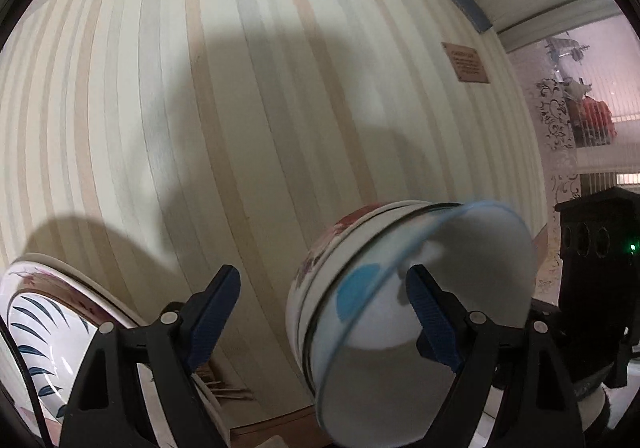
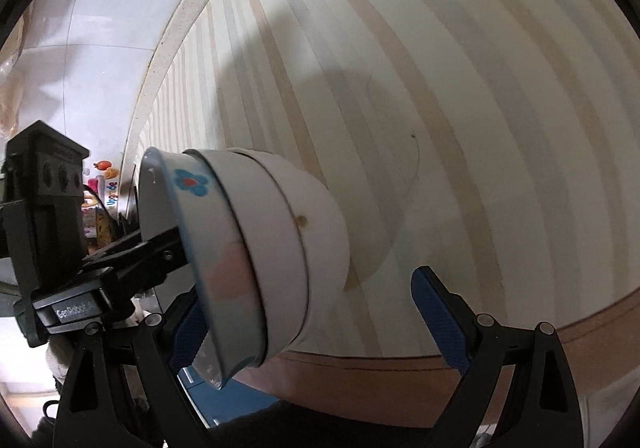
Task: Organize plates and bowls
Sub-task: 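Lift the nested bowls with both grippers and carry them over the plate stack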
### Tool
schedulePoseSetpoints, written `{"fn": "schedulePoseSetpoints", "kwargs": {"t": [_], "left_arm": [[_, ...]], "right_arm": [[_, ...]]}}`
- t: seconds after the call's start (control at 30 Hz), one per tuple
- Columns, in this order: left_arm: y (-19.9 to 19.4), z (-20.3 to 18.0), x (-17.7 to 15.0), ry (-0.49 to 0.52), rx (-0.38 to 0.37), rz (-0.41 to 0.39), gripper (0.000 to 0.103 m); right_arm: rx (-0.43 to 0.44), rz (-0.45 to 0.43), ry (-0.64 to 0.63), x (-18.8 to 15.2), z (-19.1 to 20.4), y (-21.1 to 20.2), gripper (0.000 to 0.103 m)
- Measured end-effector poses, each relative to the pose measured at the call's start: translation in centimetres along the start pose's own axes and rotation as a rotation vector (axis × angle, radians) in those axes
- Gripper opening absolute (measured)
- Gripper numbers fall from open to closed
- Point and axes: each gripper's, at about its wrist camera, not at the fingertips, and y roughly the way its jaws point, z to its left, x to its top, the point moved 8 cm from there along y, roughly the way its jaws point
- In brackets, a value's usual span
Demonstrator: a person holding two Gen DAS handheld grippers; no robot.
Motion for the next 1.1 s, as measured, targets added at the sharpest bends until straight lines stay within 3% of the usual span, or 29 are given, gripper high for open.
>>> {"fn": "schedulePoseSetpoints", "kwargs": {"t": [0.17,0.23,0.3,0.37,0.43,1.1], "left_arm": [[0.7,0.0,0.1,-0.026,-0.050,0.023,0.083],[0.7,-0.3,0.2,-0.026,-0.081,0.011,0.076],[0.5,-0.6,0.2,-0.034,-0.126,-0.007,0.061],[0.4,-0.7,0.4,-0.037,-0.122,-0.012,0.057],[0.4,-0.7,0.4,-0.032,-0.112,-0.018,0.055],[-0.6,-0.4,-0.1,-0.061,-0.084,-0.047,0.054]], "right_arm": [[0.025,-0.005,-0.016,0.4,0.6,0.6,0.096],[0.029,-0.006,-0.016,0.5,0.9,0.9,0.094],[0.065,-0.003,-0.006,0.7,1.2,1.0,0.083],[0.092,-0.012,-0.003,0.8,1.6,1.1,0.070],[0.058,-0.028,-0.016,0.9,1.7,1.2,0.064],[0.021,-0.017,-0.022,0.9,2.2,1.6,0.060]]}}
